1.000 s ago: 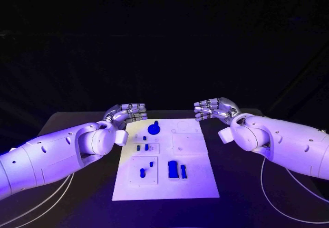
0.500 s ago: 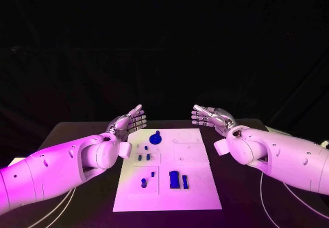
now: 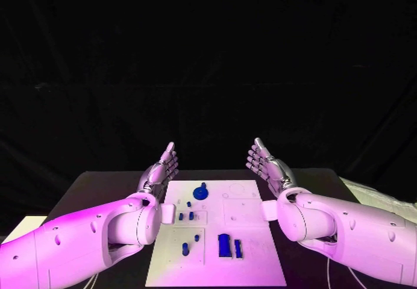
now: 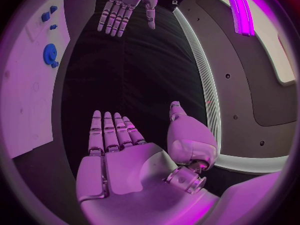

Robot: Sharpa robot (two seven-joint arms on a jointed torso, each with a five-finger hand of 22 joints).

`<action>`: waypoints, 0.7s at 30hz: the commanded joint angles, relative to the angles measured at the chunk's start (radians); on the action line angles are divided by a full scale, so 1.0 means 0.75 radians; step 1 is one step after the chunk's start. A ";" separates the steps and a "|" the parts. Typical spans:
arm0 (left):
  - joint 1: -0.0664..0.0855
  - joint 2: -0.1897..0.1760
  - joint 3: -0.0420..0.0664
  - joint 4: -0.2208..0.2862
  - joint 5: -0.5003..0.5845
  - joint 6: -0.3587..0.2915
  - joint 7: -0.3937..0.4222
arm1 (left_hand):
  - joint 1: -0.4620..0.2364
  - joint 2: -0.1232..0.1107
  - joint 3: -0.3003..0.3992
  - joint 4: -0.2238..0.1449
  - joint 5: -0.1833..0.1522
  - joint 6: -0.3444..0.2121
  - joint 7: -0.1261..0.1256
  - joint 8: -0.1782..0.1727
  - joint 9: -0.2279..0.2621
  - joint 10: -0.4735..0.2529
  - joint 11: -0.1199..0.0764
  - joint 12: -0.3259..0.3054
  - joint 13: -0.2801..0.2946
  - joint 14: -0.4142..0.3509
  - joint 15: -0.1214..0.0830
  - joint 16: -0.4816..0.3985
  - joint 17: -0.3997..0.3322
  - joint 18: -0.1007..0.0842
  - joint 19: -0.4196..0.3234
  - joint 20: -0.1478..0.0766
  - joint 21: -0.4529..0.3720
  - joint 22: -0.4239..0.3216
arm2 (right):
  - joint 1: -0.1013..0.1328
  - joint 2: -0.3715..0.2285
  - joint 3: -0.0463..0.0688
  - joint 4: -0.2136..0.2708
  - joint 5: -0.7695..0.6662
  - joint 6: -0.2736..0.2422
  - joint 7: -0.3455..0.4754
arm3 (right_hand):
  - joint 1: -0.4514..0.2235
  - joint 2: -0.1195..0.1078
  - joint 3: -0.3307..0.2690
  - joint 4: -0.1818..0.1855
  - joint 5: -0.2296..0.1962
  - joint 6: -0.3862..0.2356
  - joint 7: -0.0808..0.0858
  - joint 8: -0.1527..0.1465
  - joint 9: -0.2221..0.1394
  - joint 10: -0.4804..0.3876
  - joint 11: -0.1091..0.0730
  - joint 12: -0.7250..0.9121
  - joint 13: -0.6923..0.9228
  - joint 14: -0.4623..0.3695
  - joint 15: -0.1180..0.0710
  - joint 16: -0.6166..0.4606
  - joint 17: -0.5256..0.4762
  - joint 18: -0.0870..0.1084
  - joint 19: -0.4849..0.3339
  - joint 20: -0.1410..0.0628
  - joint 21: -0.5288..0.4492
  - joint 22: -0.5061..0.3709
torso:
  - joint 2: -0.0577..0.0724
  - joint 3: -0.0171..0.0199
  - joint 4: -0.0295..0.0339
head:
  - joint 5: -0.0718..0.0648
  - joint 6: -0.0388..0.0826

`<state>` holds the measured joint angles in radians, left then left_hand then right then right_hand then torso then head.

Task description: Assemble the parts on the task board

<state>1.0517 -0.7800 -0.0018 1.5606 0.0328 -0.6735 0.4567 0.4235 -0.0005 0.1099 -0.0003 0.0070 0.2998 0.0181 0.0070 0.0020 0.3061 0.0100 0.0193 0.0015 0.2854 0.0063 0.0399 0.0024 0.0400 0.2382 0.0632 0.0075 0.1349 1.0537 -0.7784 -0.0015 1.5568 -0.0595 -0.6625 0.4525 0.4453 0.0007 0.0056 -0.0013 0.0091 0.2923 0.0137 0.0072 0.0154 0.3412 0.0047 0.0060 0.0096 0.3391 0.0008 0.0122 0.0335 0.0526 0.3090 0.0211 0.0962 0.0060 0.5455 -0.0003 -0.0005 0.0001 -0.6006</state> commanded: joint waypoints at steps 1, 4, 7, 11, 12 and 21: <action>-0.002 0.000 0.002 0.012 -0.044 -0.128 0.084 | -0.174 0.001 -0.046 0.000 -0.009 -0.123 -0.024 -0.009 -0.003 -0.126 -0.013 -0.026 -0.002 -0.117 -0.008 -0.053 -0.003 -0.053 -0.098 -0.084 -0.010 -0.055 | -0.005 -0.002 0.002 0.017 0.078 -0.142 0.089 | -0.184 -0.001 -0.007 0.002 -0.012 -0.121 -0.018 -0.010 -0.021 -0.141 -0.006 -0.008 -0.013 -0.140 -0.001 -0.016 -0.045 -0.070 -0.127 -0.028 -0.128 -0.008 | -0.002 0.0004 0.0006 | 0.000 0.001; -0.002 0.000 0.002 0.013 -0.044 -0.129 0.084 | -0.228 0.001 -0.146 0.000 -0.009 -0.162 -0.024 -0.009 -0.003 -0.165 -0.013 -0.026 -0.002 -0.154 -0.008 -0.053 -0.003 -0.053 -0.126 -0.084 -0.010 -0.073 | -0.005 -0.002 0.002 0.018 0.079 -0.143 0.090 | -0.241 -0.001 -0.007 0.002 -0.012 -0.158 -0.018 -0.010 -0.021 -0.185 -0.006 -0.008 -0.013 -0.184 -0.001 -0.016 -0.045 -0.070 -0.167 -0.028 -0.128 -0.008 | -0.002 0.0004 0.0006 | 0.000 0.001; -0.002 0.000 0.002 0.013 -0.044 -0.129 0.084 | -0.266 0.001 -0.146 0.000 -0.009 -0.188 -0.024 -0.009 -0.003 -0.192 -0.013 -0.026 -0.002 -0.180 -0.008 -0.053 -0.003 -0.053 -0.147 -0.084 -0.010 -0.085 | -0.005 -0.002 0.002 0.018 0.079 -0.143 0.090 | -0.276 -0.001 -0.007 0.002 -0.012 -0.182 -0.018 -0.010 -0.021 -0.213 -0.006 -0.008 -0.013 -0.211 -0.001 -0.016 -0.045 -0.070 -0.192 -0.028 -0.128 -0.008 | -0.002 0.0004 0.0006 | 0.000 0.001; -0.002 0.000 0.002 0.013 -0.044 -0.129 0.084 | -0.307 0.001 -0.146 0.000 -0.009 -0.218 -0.024 -0.009 -0.003 -0.222 -0.013 -0.026 -0.002 -0.207 -0.008 -0.053 -0.003 -0.053 -0.169 -0.084 -0.010 -0.180 | -0.005 -0.002 0.002 0.018 0.079 -0.143 0.090 | -0.323 -0.001 -0.007 0.002 -0.012 -0.212 -0.018 -0.010 -0.021 -0.248 -0.006 -0.008 -0.013 -0.247 -0.001 -0.016 -0.045 -0.070 -0.225 -0.028 -0.128 -0.008 | -0.002 0.0004 0.0006 | 0.000 0.001; -0.002 0.000 0.002 0.013 -0.044 -0.129 0.084 | -0.324 0.001 -0.146 0.000 -0.009 -0.229 -0.024 -0.009 -0.003 -0.235 -0.013 -0.026 -0.002 -0.219 -0.008 -0.053 -0.003 -0.053 -0.181 -0.084 -0.010 -0.180 | -0.005 -0.002 0.002 0.018 0.079 -0.143 0.090 | -0.341 -0.001 -0.007 0.002 -0.012 -0.224 -0.018 -0.010 -0.021 -0.262 -0.006 -0.008 -0.013 -0.260 -0.001 -0.016 -0.045 -0.070 -0.237 -0.028 -0.128 -0.008 | -0.002 0.0004 0.0006 | 0.000 0.001; -0.002 0.000 0.002 0.013 -0.044 -0.129 0.084 | -0.396 0.001 -0.146 0.000 -0.009 -0.278 -0.024 -0.009 -0.003 -0.285 -0.013 -0.026 -0.002 -0.266 -0.008 -0.053 -0.003 -0.053 -0.218 -0.084 -0.010 -0.180 | -0.005 -0.002 0.002 0.018 0.079 -0.143 0.090 | -0.417 -0.001 -0.007 0.002 -0.012 -0.272 -0.018 -0.010 -0.021 -0.321 -0.006 -0.008 -0.013 -0.318 -0.001 -0.016 -0.045 -0.070 -0.289 -0.028 -0.128 -0.008 | -0.002 0.0004 0.0006 | 0.000 0.001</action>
<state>1.0502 -0.7808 -0.0011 1.5674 0.0130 -0.7636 0.4984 0.1700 -0.0002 0.0112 -0.0002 0.0033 0.1229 -0.0005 0.0033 0.0010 0.1250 0.0013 0.0067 0.0013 0.1182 0.0017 0.0072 0.0013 0.0069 0.0996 0.0007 0.0036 0.0108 1.0505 -0.7800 -0.0006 1.5682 0.0010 -0.7659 0.5023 0.1791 -0.0007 0.0056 -0.0013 0.0052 0.1168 0.0004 0.0035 0.0013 0.1365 -0.0009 0.0061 0.0012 0.1363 -0.0004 0.0068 0.0017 0.0212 0.1258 0.0003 0.0078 0.0016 0.5442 0.0001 0.0000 0.0000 -0.5999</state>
